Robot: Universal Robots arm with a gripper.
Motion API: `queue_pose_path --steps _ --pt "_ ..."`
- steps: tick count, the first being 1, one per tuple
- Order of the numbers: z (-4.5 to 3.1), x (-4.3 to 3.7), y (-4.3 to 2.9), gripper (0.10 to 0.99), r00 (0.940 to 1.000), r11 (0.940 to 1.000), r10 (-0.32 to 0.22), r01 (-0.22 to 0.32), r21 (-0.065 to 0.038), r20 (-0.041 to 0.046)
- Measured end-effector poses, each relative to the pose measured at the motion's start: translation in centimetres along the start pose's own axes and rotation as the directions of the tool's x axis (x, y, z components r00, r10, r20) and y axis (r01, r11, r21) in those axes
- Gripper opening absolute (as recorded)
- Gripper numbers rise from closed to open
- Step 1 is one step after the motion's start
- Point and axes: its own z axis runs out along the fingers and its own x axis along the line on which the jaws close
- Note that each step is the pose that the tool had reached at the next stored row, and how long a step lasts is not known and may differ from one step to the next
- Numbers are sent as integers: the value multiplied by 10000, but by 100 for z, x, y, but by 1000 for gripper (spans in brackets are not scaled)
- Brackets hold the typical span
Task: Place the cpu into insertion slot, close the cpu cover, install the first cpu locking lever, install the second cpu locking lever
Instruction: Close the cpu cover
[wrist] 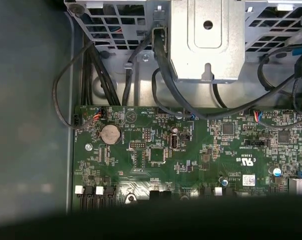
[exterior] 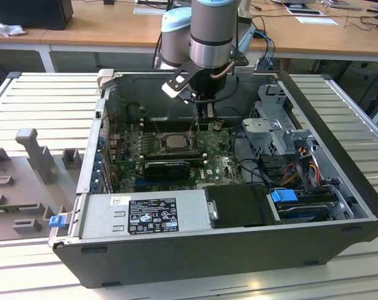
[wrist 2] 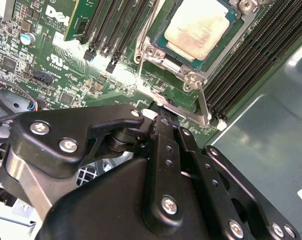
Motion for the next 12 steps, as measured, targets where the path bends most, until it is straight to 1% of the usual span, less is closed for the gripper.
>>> queue_pose_path --steps 12 --pt "-4 1 -71 106 10000 10000 0 0 0 1"
